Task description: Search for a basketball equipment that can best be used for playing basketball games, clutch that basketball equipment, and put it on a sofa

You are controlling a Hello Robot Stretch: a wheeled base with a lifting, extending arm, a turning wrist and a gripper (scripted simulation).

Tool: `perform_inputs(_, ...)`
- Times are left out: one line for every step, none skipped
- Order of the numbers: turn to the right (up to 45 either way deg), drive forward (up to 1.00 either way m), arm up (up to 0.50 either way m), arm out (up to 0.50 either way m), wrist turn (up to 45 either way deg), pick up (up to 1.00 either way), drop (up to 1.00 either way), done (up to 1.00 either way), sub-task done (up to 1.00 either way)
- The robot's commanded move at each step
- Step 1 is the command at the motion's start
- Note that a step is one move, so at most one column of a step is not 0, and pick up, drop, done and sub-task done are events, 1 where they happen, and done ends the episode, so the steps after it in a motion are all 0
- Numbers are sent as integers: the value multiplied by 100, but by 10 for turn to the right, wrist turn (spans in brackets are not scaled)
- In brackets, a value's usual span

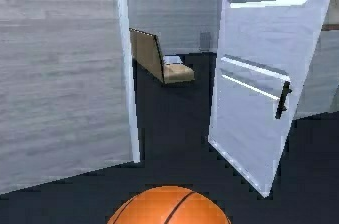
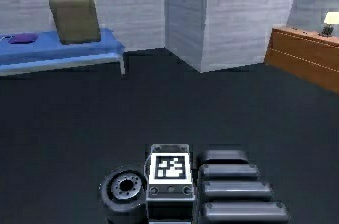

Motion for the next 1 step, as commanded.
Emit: perform_inputs(0, 100, 0, 0, 0, 0, 0, 0, 0)
